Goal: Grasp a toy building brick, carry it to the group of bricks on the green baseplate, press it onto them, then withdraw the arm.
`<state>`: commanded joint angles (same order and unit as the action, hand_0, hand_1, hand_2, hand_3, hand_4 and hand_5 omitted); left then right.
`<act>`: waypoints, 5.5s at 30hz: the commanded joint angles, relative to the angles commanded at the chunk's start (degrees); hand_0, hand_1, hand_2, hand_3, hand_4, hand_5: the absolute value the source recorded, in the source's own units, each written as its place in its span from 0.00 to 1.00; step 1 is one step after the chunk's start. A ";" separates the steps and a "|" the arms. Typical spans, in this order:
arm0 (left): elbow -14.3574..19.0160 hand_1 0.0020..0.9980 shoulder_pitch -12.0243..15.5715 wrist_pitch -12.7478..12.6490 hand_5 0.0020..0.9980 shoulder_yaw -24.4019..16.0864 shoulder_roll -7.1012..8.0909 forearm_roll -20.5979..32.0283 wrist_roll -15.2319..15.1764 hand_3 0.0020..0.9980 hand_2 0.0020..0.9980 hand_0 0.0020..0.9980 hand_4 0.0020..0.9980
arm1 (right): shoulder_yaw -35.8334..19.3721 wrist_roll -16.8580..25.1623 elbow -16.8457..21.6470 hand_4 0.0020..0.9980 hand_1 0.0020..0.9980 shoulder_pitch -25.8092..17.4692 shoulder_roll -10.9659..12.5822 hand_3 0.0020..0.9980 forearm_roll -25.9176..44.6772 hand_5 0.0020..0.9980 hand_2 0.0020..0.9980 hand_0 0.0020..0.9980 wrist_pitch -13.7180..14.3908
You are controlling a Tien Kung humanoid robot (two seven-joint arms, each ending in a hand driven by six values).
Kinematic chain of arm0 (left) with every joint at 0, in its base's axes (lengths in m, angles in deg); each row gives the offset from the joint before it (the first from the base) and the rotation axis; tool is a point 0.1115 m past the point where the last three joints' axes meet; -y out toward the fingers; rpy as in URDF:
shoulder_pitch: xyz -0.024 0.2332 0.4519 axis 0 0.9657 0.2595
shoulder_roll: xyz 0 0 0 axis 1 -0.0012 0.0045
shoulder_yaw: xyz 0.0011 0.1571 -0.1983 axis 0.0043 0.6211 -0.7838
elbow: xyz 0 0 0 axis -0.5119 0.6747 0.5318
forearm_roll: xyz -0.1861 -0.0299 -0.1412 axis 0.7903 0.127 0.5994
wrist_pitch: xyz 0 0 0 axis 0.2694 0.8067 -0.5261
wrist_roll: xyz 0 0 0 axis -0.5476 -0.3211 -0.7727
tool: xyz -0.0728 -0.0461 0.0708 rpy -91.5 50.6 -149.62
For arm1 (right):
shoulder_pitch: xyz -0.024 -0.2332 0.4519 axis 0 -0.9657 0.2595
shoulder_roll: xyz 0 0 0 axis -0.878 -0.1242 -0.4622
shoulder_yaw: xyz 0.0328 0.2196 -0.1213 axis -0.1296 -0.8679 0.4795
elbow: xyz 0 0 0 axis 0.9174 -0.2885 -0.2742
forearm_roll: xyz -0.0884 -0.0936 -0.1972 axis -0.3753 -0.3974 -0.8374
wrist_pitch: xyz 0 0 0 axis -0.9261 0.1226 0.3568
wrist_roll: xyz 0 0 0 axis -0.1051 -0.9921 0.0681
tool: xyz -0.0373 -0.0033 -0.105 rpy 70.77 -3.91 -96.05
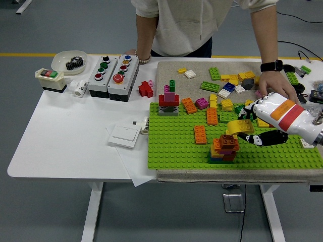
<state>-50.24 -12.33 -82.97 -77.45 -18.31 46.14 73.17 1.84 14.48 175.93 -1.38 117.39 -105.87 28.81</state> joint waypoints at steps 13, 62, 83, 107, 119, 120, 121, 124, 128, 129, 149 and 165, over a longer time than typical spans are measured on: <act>-0.03 0.75 0.28 -0.01 0.66 -0.07 0.11 -0.22 0.08 0.59 0.73 0.76 0.64 | 0.60 -10.30 8.45 0.71 0.40 0.52 0.66 0.51 3.02 0.44 0.47 0.25 -2.83; -0.04 0.76 0.41 -0.04 0.66 0.00 0.23 -0.29 0.22 0.58 0.73 0.76 0.64 | 3.49 -18.78 11.17 0.79 0.41 1.57 -1.35 0.52 5.76 0.52 0.49 0.24 -8.61; -0.04 0.76 0.50 -0.05 0.66 -0.26 0.18 -0.69 0.37 0.58 0.73 0.76 0.64 | 2.97 -17.36 10.81 0.82 0.45 1.49 -1.66 0.56 5.24 0.51 0.55 0.27 -6.14; -0.04 0.76 0.64 -0.02 0.66 -0.54 0.29 -1.50 0.35 0.59 0.73 0.76 0.64 | -7.27 -21.65 15.55 0.83 0.54 -10.64 1.12 0.55 12.15 0.53 0.65 0.51 6.63; -0.06 0.76 0.88 0.23 0.66 -0.99 0.32 -2.32 0.61 0.59 0.73 0.76 0.64 | -14.55 -21.49 15.55 0.84 0.61 -15.07 1.55 0.56 18.41 0.53 0.69 0.58 11.50; -0.06 0.76 0.87 0.28 0.66 -1.08 0.33 -2.48 0.66 0.59 0.73 0.76 0.64 | -15.08 -21.29 15.55 0.84 0.61 -15.06 1.41 0.56 18.88 0.53 0.69 0.58 11.85; -0.06 0.76 0.87 0.29 0.66 -1.10 0.33 -2.51 0.66 0.59 0.73 0.76 0.64 | -15.44 -21.06 15.55 0.84 0.61 -15.10 1.30 0.56 19.29 0.53 0.69 0.58 11.88; -0.06 0.76 0.89 0.26 0.66 -1.11 0.31 -2.42 0.66 0.59 0.73 0.76 0.64 | -17.60 -18.71 15.55 0.84 0.61 -15.30 0.42 0.56 23.76 0.53 0.69 0.58 11.41; -0.05 0.76 0.91 0.24 0.66 -1.10 0.29 -2.39 0.64 0.58 0.73 0.76 0.64 | -21.23 -14.30 15.55 0.86 0.68 -15.46 -1.23 0.62 32.65 0.52 0.74 0.65 9.15; -0.03 0.76 0.89 0.28 0.66 -1.18 0.31 -2.55 0.70 0.58 0.73 0.76 0.64 | -23.12 -12.99 15.55 0.86 0.68 -15.22 -1.74 0.62 35.25 0.52 0.74 0.65 7.22; -0.05 0.75 0.88 0.58 0.66 -1.99 0.36 -3.83 1.07 0.59 0.73 0.76 0.64 | -35.51 -31.43 15.55 0.98 0.82 -14.06 -0.92 0.87 83.30 0.81 0.85 0.85 -37.56; -0.06 0.75 0.85 0.61 0.66 -2.06 0.45 -4.00 1.17 0.58 0.73 0.75 0.64 | -26.23 -39.24 15.55 0.97 0.79 -14.62 -0.28 0.84 104.63 0.82 0.83 0.82 -43.66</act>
<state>-50.30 -11.48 -82.36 -79.51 -17.86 42.13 74.34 -24.39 -24.76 191.47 -16.00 117.11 -1.24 -14.85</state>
